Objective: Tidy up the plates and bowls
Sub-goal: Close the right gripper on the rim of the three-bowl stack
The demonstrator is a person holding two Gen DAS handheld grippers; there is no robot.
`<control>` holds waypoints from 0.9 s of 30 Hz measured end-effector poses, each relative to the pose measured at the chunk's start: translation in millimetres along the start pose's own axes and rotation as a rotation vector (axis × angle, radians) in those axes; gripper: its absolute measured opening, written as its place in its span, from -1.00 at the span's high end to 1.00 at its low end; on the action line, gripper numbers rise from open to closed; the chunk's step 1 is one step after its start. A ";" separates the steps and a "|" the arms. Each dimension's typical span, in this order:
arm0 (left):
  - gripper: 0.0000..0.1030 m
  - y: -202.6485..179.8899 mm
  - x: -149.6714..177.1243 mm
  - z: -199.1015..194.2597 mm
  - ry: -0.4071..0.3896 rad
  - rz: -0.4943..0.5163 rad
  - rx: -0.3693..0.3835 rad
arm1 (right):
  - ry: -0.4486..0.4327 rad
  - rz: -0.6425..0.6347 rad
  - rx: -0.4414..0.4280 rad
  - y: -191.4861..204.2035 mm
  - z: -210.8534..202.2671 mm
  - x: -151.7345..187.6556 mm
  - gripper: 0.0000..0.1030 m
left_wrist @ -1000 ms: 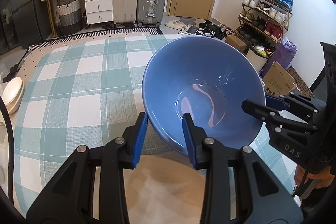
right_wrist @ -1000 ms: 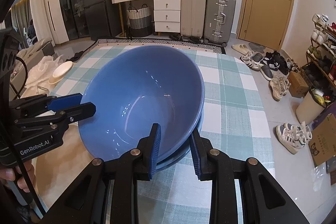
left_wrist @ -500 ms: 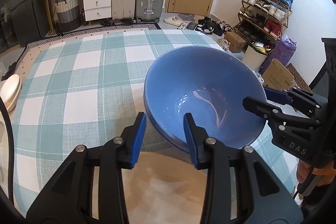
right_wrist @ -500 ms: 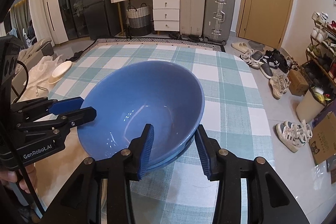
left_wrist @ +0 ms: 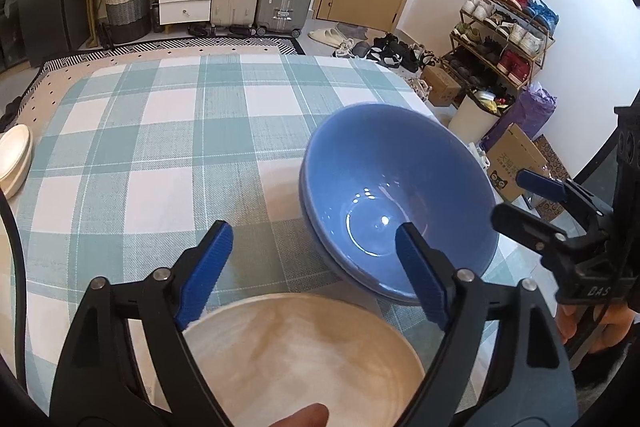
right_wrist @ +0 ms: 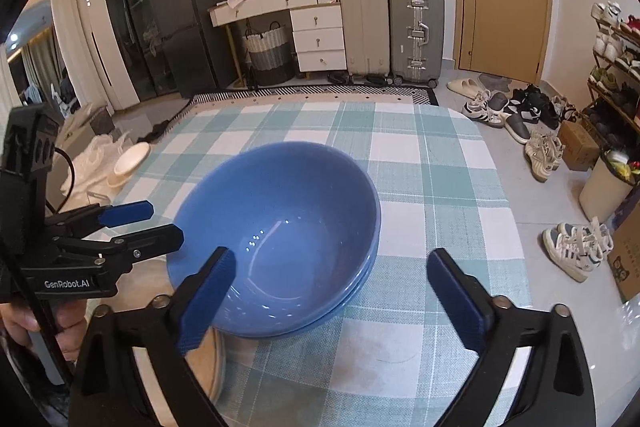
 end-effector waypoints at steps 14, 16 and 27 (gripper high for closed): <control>-0.96 24.8 -9.1 3.3 -0.019 -0.076 0.011 | 0.034 0.145 -0.071 -16.3 16.9 0.9 -0.98; -0.96 24.3 -8.2 9.6 -0.012 -0.085 0.021 | 0.049 0.170 -0.083 -18.9 22.7 3.0 -0.98; -0.73 20.0 -5.9 42.9 0.029 -0.092 0.037 | 0.091 0.206 -0.146 -15.8 46.5 12.9 -0.98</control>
Point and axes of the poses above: each gripper's, at about its wrist camera, not at the fingertips, and z roughly the way its jaws point, y to its left, x to its underside, the point moved 9 cm from there along z, roughly the way its jaws point, and after that the axes turned 13 degrees about x, right-handed, at the moved point
